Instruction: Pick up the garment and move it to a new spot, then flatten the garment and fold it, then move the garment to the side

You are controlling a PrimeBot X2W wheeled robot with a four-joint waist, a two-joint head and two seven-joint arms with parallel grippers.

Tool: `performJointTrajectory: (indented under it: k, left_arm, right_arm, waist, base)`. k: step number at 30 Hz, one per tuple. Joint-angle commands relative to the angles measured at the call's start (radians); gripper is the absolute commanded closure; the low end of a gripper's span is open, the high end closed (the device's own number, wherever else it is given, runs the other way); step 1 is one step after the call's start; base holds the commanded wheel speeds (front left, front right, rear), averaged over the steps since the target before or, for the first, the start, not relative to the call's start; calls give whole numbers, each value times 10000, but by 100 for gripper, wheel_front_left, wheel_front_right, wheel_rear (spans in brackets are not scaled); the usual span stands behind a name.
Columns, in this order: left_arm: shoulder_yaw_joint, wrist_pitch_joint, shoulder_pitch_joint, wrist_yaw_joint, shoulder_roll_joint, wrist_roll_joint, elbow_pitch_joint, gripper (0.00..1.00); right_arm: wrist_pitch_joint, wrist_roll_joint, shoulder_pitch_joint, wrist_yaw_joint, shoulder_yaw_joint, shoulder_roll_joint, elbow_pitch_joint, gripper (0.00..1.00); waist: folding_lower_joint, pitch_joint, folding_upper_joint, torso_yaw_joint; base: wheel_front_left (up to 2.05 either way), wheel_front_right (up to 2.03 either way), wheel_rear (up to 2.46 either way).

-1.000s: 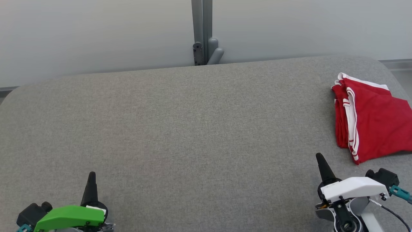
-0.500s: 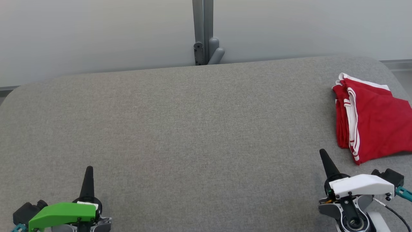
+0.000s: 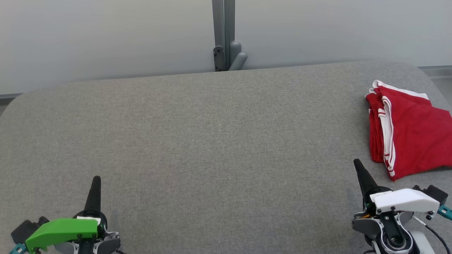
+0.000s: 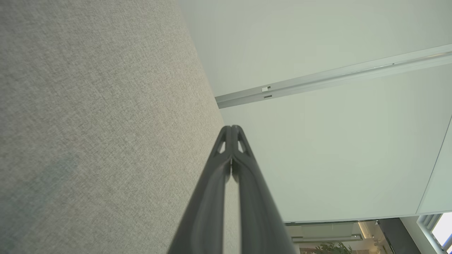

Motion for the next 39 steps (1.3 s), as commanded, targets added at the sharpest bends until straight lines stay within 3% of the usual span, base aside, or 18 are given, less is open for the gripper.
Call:
performJointTrajectory:
  k: [1, 32, 39]
  left_arm:
    - [78, 72, -214, -90, 71, -285, -131, 100]
    - [258, 637, -405, -178, 85, -2492, -438, 100]
    - [266, 680, -393, -185, 86, -2535, -443, 100]
  right_arm:
    - [92, 322, -11, 4, -81, -47, -155, 100]
    - [667, 2569, 35, 4, -466, -58, -614, 100]
    - [692, 2670, 38, 4, -476, -58, -629, 100]
  waist:
    - [0, 0, 0, 5]
    - [0, 6, 0, 73]
    - [0, 6, 0, 78]
  base:
    - [0, 0, 0]
    - [0, 0, 0]
    - [0, 0, 0]
